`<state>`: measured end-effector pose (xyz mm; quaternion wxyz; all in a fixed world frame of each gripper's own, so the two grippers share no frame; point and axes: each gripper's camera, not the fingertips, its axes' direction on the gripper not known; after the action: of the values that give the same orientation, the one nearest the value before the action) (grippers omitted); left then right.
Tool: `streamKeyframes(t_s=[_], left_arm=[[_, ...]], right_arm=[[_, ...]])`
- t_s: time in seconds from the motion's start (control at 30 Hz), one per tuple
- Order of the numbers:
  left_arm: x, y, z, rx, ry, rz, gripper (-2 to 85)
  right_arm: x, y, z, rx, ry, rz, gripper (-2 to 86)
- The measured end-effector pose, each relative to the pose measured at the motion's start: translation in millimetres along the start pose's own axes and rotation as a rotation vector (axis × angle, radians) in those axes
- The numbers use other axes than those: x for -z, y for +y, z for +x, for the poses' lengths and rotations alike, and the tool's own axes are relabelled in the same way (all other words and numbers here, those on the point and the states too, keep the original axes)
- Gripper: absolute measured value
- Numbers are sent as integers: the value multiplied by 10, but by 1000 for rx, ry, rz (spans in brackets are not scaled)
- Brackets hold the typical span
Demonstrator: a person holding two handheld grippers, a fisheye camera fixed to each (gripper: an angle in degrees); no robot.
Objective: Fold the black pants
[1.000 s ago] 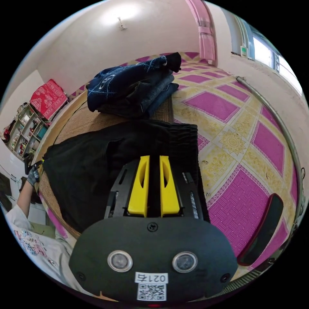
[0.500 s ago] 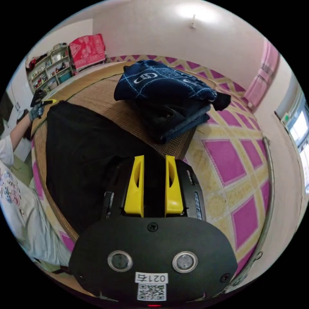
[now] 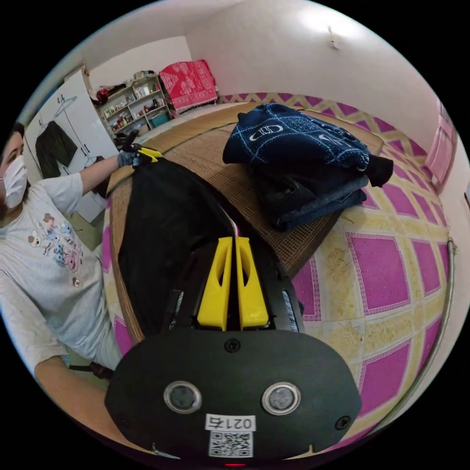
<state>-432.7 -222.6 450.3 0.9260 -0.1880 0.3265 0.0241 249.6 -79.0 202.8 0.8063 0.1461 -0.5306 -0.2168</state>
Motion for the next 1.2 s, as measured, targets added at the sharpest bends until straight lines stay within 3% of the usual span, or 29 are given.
streamKeyframes(t_s=[0.27, 0.37, 0.53, 0.63, 0.87, 1.2], left_arm=[[74, 128, -124, 101, -6, -29, 89], [222, 246, -100, 87, 27, -2, 19], [1048, 829, 76, 30, 105, 387, -8], [1574, 1287, 309, -37, 166, 499, -10], [2273, 2584, 1054, -83, 228, 532, -10], [1691, 3998, 1371, 298, 311, 420, -9]], right_arm=[[169, 228, -117, -11, -11, 13, -9], [241, 295, -145, -16, -15, 23, -9], [632, 471, -357, 19, -49, 106, -9], [1072, 776, -725, 75, -80, 192, -9], [1519, 2018, -1985, 174, -168, 213, -9], [421, 3125, -2197, -92, -292, 55, -1]])
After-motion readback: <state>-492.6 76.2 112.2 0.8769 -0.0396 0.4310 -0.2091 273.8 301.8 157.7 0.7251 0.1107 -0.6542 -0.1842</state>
